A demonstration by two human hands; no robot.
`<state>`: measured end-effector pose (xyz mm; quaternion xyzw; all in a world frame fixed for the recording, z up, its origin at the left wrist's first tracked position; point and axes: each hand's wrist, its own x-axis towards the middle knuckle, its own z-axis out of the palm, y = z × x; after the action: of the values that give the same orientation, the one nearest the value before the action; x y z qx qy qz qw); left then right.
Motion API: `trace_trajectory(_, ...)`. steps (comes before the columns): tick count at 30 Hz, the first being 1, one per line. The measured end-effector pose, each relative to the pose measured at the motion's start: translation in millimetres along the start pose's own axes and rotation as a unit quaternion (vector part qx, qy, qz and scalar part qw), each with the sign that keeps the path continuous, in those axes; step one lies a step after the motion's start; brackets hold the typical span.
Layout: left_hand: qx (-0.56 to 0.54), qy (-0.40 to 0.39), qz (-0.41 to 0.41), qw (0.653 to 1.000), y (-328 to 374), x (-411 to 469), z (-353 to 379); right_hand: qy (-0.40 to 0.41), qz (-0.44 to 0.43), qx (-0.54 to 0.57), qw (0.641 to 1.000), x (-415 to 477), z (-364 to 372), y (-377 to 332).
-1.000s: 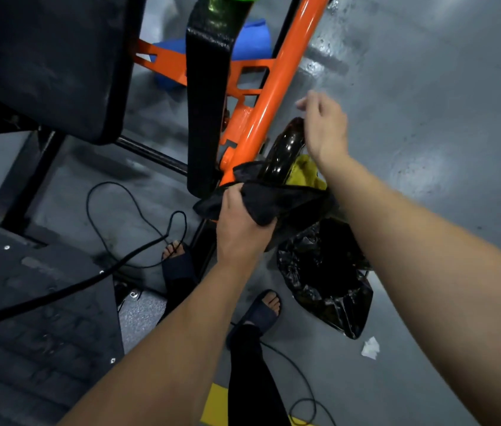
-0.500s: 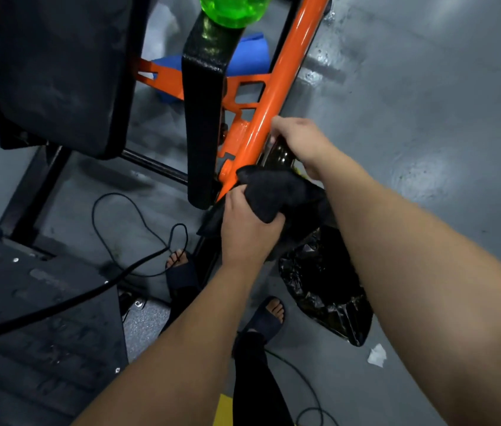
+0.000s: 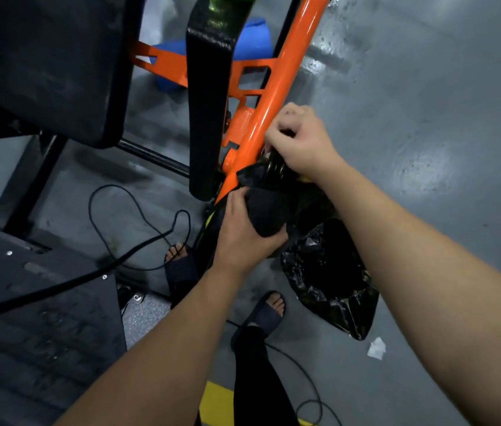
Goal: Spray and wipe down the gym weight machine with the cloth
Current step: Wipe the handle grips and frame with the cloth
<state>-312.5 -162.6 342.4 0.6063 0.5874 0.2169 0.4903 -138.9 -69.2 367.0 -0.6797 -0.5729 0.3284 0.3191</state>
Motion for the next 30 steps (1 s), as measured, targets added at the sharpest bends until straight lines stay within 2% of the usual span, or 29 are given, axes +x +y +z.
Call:
trace_trajectory(2,-0.013,0.005,-0.014,1.000,0.5,0.1,1.4,-0.041,0.144,0.117,0.982,22.6,-10.5,5.5)
trace_trajectory(3,-0.025,0.007,-0.026,0.999,1.9,0.2,0.6,-0.037,0.212,0.131,0.968,30.1,-15.8,10.1)
trace_trajectory(5,-0.034,0.009,-0.045,0.998,7.2,2.9,-4.3,-0.052,0.327,0.061,0.942,47.3,-27.1,15.8)
trace_trajectory(6,-0.031,0.001,-0.048,0.998,8.2,5.6,-5.1,-0.057,0.357,-0.030,0.932,55.2,-32.0,18.2)
trace_trajectory(7,-0.025,-0.011,-0.050,0.998,9.6,6.7,-6.2,-0.020,0.358,-0.120,0.926,59.2,-34.1,18.1)
trace_trajectory(8,-0.021,-0.014,-0.053,0.998,11.0,7.2,-6.8,0.016,0.328,-0.142,0.934,60.0,-33.2,14.1)
trace_trajectory(9,-0.018,-0.011,-0.054,0.998,11.8,7.4,-6.4,0.031,0.269,-0.101,0.957,54.5,-27.9,10.8)
trace_trajectory(11,-0.012,-0.004,-0.054,0.998,12.3,5.3,-4.6,0.015,0.121,-0.045,0.992,18.0,-12.0,-2.7)
trace_trajectory(13,-0.006,-0.003,-0.039,0.999,5.2,3.2,-2.5,0.006,0.001,-0.057,0.998,-16.9,-2.5,-1.7)
trace_trajectory(14,-0.002,-0.004,-0.027,1.000,1.2,3.1,-1.5,0.011,-0.033,-0.051,0.998,-23.0,-1.0,-0.5)
trace_trajectory(15,0.000,-0.002,-0.022,1.000,-2.5,2.0,-1.1,0.017,-0.032,-0.049,0.998,-19.7,0.3,0.0)
trace_trajectory(17,-0.004,-0.001,-0.027,1.000,-0.6,1.3,-0.7,0.012,0.020,-0.010,1.000,0.5,1.7,4.4)
trace_trajectory(20,-0.025,-0.003,-0.034,0.999,1.1,1.8,-0.7,-0.020,0.208,0.082,0.974,31.2,-12.0,19.7)
trace_trajectory(22,-0.034,0.005,-0.028,0.999,1.0,4.1,-4.2,-0.055,0.346,-0.007,0.937,51.8,-31.5,28.5)
trace_trajectory(23,-0.032,0.001,-0.025,0.999,0.5,5.9,-4.8,-0.020,0.372,-0.066,0.926,61.0,-41.1,29.4)
trace_trajectory(24,-0.026,-0.009,-0.022,0.999,-0.6,6.1,-3.5,0.018,0.358,-0.098,0.928,66.0,-47.3,30.7)
trace_trajectory(26,-0.023,0.000,-0.020,1.000,-0.9,3.8,-1.1,0.054,0.232,-0.045,0.970,60.7,-43.0,10.8)
trace_trajectory(28,-0.033,0.016,-0.026,0.999,2.3,1.5,1.4,0.000,0.071,-0.040,0.997,23.7,-21.1,-10.0)
trace_trajectory(30,-0.034,0.014,-0.026,0.999,-0.1,2.0,3.5,-0.042,-0.066,-0.097,0.992,-8.7,-3.4,-6.4)
